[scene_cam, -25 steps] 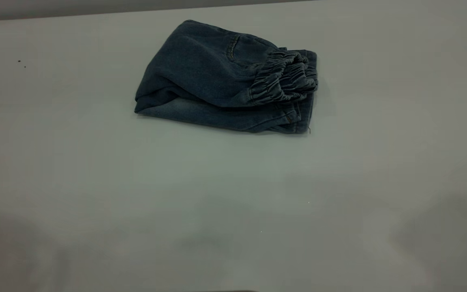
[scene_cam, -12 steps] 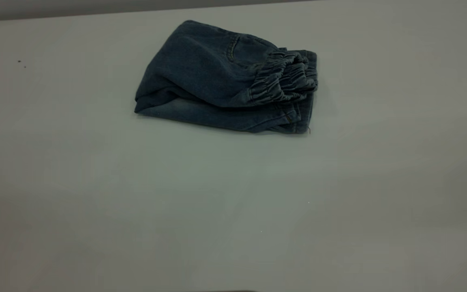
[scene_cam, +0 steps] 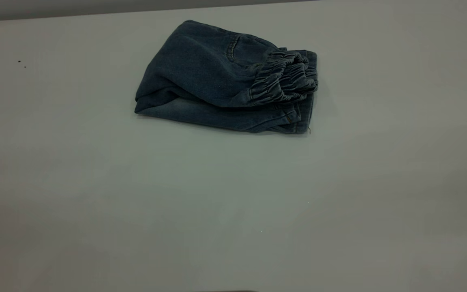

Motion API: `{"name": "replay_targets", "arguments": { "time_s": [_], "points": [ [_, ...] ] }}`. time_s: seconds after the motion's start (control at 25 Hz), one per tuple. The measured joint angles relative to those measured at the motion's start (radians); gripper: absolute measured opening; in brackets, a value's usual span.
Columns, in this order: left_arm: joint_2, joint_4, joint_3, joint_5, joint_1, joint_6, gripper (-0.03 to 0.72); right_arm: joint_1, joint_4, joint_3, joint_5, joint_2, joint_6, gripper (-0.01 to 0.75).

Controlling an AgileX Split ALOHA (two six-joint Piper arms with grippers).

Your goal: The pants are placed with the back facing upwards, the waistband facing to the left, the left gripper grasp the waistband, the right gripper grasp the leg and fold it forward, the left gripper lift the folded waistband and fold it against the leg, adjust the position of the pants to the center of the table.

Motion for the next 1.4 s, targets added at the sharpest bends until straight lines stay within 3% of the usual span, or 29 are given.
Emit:
{"name": "replay_targets", "arguments": {
  "time_s": [0.28,0.4,0.48,0.64,0.8,1.4],
  "points": [
    [-0.011,0.0,0.001,0.0,0.006,0.0,0.587,-0.021,0.007,0.001,0.003,-0.017,0.0,0.367],
    [-0.034,0.0,0.001,0.0,0.086,0.002,0.587,-0.179,0.026,0.001,0.003,-0.018,0.0,0.367],
    [-0.057,0.0,0.001,0.0,0.154,0.002,0.587,-0.337,0.028,0.001,0.003,-0.027,0.0,0.367],
    [-0.124,0.0,0.001,0.0,0.263,0.002,0.587,-0.477,0.028,0.001,0.004,-0.122,0.0,0.367],
    [-0.202,0.0,0.001,0.002,0.303,0.002,0.587,-0.507,0.029,0.001,0.01,-0.251,0.0,0.367],
    [-0.214,0.0,0.001,0.005,0.305,0.003,0.587,-0.5,0.035,0.001,0.013,-0.274,0.0,0.367]
  ]
}}
